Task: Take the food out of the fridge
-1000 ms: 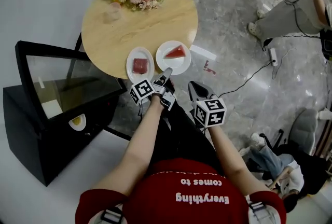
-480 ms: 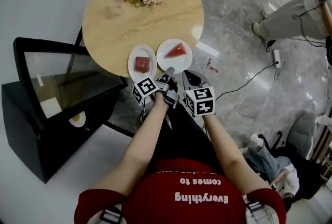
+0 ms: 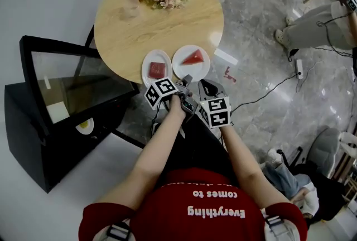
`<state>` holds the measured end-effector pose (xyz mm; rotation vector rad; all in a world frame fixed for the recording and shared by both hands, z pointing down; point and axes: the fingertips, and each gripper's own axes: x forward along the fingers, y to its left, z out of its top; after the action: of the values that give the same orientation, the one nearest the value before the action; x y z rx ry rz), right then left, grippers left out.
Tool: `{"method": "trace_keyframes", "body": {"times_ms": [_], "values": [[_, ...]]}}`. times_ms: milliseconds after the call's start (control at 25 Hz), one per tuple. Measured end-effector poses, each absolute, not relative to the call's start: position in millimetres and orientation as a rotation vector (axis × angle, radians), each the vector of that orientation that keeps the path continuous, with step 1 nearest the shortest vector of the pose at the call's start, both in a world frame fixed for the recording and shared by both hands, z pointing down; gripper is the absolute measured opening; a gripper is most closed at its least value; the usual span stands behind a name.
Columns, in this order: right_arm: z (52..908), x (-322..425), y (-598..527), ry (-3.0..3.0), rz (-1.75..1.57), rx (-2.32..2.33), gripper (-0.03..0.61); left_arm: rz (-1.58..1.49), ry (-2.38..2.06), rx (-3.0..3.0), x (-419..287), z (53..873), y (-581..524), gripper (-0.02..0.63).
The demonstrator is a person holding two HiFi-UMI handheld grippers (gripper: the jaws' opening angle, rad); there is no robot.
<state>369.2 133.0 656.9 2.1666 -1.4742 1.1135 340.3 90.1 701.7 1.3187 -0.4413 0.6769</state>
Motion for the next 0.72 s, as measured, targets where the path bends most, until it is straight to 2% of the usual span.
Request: {"method": "trace_keyframes", "body": {"times_ms": [160,240,400,720], "values": [[651.7,372.2,135.7,-1.466,1.074,2.152,0.011,0.697,-0.458,1.306,329.6,695.5,89.7,0.121],[648.0,373.1,137.3,-1.471,1.070,2.161,0.011,0.739,-0.460,1.442,323.5,687.1,83.8,0.038],[635.5,367.8,140.2,-1.507,1.080,2.161,0.011,0.846,-0.379,1.839,323.1,660.4,80.5,0.010],[586.0,344.7,122.8,-1.616,0.970,2.172,0.011,0.852,-0.189,2.548,339.6,580.8,79.1,0.008]]}}
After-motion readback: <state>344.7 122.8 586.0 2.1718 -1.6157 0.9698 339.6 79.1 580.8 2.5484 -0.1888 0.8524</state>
